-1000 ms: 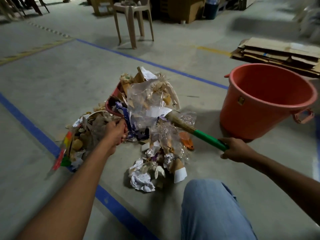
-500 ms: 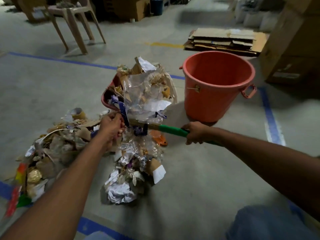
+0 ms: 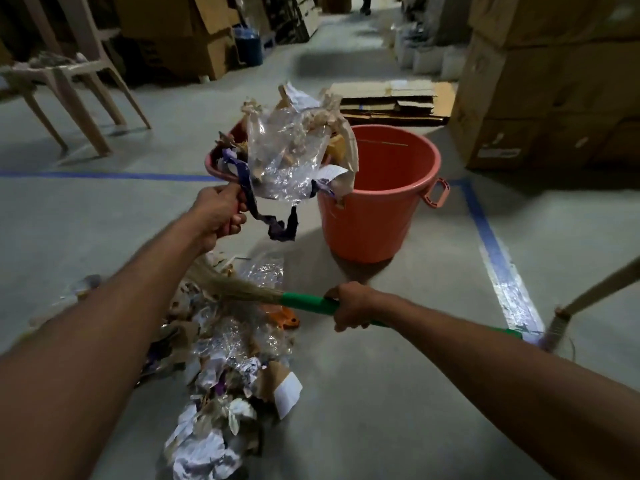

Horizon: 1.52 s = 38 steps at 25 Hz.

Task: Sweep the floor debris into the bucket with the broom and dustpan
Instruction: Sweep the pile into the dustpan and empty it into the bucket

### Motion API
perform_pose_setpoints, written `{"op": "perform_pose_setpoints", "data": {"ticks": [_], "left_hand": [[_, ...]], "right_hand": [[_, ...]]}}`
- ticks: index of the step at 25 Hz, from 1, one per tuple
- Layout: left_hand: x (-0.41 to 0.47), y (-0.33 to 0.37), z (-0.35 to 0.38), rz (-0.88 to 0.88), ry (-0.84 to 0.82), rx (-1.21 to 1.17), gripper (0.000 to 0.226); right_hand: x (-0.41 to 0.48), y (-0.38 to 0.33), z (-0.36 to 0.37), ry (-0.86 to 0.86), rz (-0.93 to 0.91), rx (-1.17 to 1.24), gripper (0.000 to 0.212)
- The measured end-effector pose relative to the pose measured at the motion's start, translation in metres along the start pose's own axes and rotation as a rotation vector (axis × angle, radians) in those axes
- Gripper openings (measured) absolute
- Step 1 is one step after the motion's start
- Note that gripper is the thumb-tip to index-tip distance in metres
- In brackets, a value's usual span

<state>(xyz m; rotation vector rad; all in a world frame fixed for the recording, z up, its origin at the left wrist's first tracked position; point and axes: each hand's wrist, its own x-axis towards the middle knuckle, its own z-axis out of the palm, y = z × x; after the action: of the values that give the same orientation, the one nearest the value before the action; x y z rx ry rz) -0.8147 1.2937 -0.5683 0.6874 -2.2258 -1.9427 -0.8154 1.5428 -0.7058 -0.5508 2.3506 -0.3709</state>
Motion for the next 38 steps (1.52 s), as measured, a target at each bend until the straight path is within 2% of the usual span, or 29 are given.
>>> {"op": "perform_pose_setpoints", "data": {"ticks": [4,10,15,16,18,21,23,26,29,34,38], "left_hand": [[0.046,0.049,0.048,-0.02,-0.093,0.096,0.028],[0.093,0.099,0.15,-0.177,-0.283,0.446,0.033],[0.115,0.116,0.214,-0.237,-0.288,0.712,0.02],[0.115,0.117,0.223,-0.208,-0.286,0.78,0.018],[0.112,0.117,0.24,-0.02,-0.21,0.983,0.008],[0.11,0.105,0.253,0.407,-0.055,1.405,0.039],[0.108,0.096,0.256,0.643,0.002,1.686,0.032],[0.108,0.091,0.248,0.835,0.055,1.922,0.02],[0.106,0.095,0.227,0.946,0.131,1.922,0.011],[0.09,0.092,0.189,0.988,0.204,1.676,0.018],[0.067,0.067,0.147,1.106,0.27,1.691,0.024]], "right_hand": [[0.0,0.006,-0.002,0.022,-0.013,-0.025,0.051],[-0.008,0.009,0.003,0.061,-0.054,0.003,0.044],[-0.013,0.022,0.007,0.066,-0.071,0.024,0.047],[-0.013,0.025,0.007,0.063,-0.07,0.031,0.047],[-0.013,0.029,0.008,0.061,-0.076,0.042,0.047],[-0.013,0.028,0.009,0.074,-0.08,0.043,0.046],[-0.012,0.027,0.007,0.091,-0.086,0.022,0.046],[-0.008,0.024,0.002,0.105,-0.1,0.005,0.045],[-0.005,0.021,0.002,0.113,-0.104,0.002,0.042],[-0.006,0.005,0.003,0.115,-0.096,-0.032,0.042],[-0.012,-0.008,0.006,0.114,-0.076,-0.042,0.045]]}}
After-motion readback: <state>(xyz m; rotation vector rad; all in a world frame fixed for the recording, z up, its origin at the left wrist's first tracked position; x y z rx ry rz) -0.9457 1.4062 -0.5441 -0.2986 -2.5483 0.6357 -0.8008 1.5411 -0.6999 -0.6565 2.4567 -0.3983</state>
